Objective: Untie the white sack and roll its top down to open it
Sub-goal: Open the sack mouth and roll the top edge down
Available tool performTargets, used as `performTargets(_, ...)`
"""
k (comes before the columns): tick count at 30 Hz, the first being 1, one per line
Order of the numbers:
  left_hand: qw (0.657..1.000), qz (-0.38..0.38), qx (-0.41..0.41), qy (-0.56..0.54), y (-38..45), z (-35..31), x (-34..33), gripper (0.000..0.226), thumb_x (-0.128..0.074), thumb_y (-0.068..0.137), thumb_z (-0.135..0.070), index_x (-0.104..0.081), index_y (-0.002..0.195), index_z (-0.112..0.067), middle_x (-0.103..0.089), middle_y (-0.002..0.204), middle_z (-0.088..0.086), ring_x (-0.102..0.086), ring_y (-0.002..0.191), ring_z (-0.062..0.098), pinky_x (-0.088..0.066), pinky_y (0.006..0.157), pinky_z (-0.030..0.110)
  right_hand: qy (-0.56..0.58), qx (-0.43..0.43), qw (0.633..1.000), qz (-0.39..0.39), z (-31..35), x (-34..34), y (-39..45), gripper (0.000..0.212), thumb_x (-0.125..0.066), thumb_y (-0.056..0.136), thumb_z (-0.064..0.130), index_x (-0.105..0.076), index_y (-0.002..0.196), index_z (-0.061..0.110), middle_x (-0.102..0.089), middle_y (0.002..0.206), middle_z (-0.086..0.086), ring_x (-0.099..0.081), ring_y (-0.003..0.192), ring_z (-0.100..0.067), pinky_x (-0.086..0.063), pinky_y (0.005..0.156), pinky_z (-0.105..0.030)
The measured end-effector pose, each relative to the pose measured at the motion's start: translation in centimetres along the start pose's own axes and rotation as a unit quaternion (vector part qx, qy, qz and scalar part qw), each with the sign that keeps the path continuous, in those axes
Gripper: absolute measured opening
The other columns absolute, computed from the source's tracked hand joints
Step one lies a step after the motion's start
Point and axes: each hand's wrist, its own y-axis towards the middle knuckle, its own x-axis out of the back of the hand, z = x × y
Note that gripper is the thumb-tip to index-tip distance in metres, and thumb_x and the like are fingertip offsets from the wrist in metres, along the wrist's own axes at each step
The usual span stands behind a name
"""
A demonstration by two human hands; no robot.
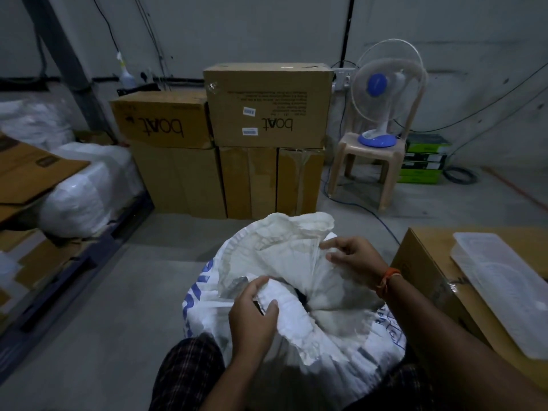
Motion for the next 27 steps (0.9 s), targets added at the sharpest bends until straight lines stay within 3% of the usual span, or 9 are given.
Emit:
performTargets(3, 0.999, -0.017, -0.016, 0.023, 0.8, 0.6, 1.0, 0.050, -0.074, 0.083, 0.000, -0.071, 0.128, -0.023, -0.069, 0.128, -0.008, -0.065, 0.117, 0.016, -0.046, 0.098, 0.022, -0.002, -0.017, 0.999, -0.042, -1.8, 1.6, 0.1, 0.024, -0.069, 0.094, 0.006, -0.077, 0.114, 0.015, -0.074, 0.110, 0.000, -0.071, 0.086, -0.006, -0.058, 0.070, -0.017)
performTargets(5, 0.999, -0.018, -0.012, 0.024, 1.3, 0.9, 1.9, 0.051, -0.072, 0.084, 0.002, -0.070, 0.130, -0.021, -0.066, 0.126, -0.011, -0.066, 0.116, 0.018, -0.047, 0.096, 0.023, -0.012, -0.021, 0.998, -0.065, -3.0, 2.8, -0.1, 0.024, -0.068, 0.094, 0.005, -0.076, 0.115, 0.013, -0.075, 0.114, -0.006, -0.072, 0.099, -0.022, -0.059, 0.083, -0.027)
performTargets(7, 0.999, -0.021, -0.017, 0.026, 1.6, 1.2, 2.8, 0.052, -0.070, 0.085, 0.002, -0.069, 0.131, -0.021, -0.065, 0.126, -0.012, -0.067, 0.114, 0.022, -0.052, 0.100, 0.027, -0.014, -0.030, 0.996, -0.083, -4.1, 3.9, -0.5, 0.024, -0.068, 0.093, 0.003, -0.076, 0.113, 0.010, -0.075, 0.115, -0.010, -0.071, 0.101, -0.023, -0.056, 0.090, -0.028)
performTargets(11, 0.998, -0.044, -0.029, 0.030, 2.1, 2.0, 4.4, 0.052, -0.071, 0.085, 0.003, -0.070, 0.133, -0.017, -0.065, 0.125, -0.008, -0.061, 0.107, 0.012, -0.045, 0.094, 0.018, -0.007, -0.055, 0.991, -0.119, -5.9, 5.4, -1.9, 0.024, -0.071, 0.090, 0.000, -0.076, 0.113, 0.004, -0.076, 0.108, -0.015, -0.068, 0.070, 0.009, -0.052, 0.066, -0.005)
performTargets(13, 0.998, -0.051, -0.028, 0.021, 2.4, 2.8, 5.1, 0.052, -0.072, 0.084, 0.002, -0.071, 0.132, -0.019, -0.069, 0.128, -0.004, -0.063, 0.103, 0.015, -0.047, 0.091, 0.021, 0.023, -0.071, 0.987, -0.142, -6.2, 5.8, -2.9, 0.026, -0.071, 0.090, -0.003, -0.074, 0.115, 0.000, -0.075, 0.104, -0.018, -0.066, 0.060, 0.012, -0.051, 0.058, -0.005)
performTargets(16, 0.998, -0.051, -0.020, 0.012, 2.9, 4.1, 6.1, 0.054, -0.074, 0.083, -0.001, -0.071, 0.132, -0.025, -0.069, 0.136, -0.003, -0.065, 0.118, 0.018, -0.050, 0.101, 0.030, 0.075, -0.085, 0.980, -0.163, -6.6, 6.0, -4.9, 0.026, -0.070, 0.090, -0.006, -0.072, 0.116, -0.003, -0.072, 0.095, -0.019, -0.067, 0.055, 0.005, -0.053, 0.051, -0.012)
performTargets(20, 0.999, -0.035, -0.012, 0.012, 2.8, 4.9, 6.8, 0.055, -0.072, 0.083, -0.001, -0.069, 0.133, -0.025, -0.068, 0.138, -0.003, -0.063, 0.123, 0.017, -0.048, 0.102, 0.029, 0.080, -0.090, 0.974, -0.191, -7.9, 5.2, -7.4, 0.030, -0.074, 0.086, -0.005, -0.072, 0.116, -0.002, -0.073, 0.099, -0.018, -0.065, 0.057, 0.007, -0.053, 0.055, -0.010)
performTargets(24, 0.999, -0.004, 0.000, 0.042, 2.5, 5.5, 6.9, 0.056, -0.070, 0.084, -0.001, -0.068, 0.136, -0.021, -0.066, 0.141, 0.001, -0.063, 0.117, 0.016, -0.047, 0.098, 0.026, 0.084, -0.109, 0.972, -0.192, -9.1, 3.8, -9.8, 0.032, -0.072, 0.086, -0.010, -0.071, 0.118, -0.006, -0.073, 0.095, -0.018, -0.067, 0.057, 0.005, -0.055, 0.056, -0.011)
performTargets(27, 0.998, 0.008, 0.009, 0.065, 2.6, 6.2, 7.1, 0.057, -0.069, 0.085, -0.002, -0.066, 0.139, -0.021, -0.066, 0.141, 0.004, -0.062, 0.109, 0.016, -0.048, 0.092, 0.026, 0.078, -0.116, 0.970, -0.199, -9.7, 2.9, -11.2, 0.032, -0.074, 0.084, -0.008, -0.072, 0.116, -0.005, -0.073, 0.104, -0.019, -0.067, 0.062, 0.011, -0.055, 0.061, -0.008)
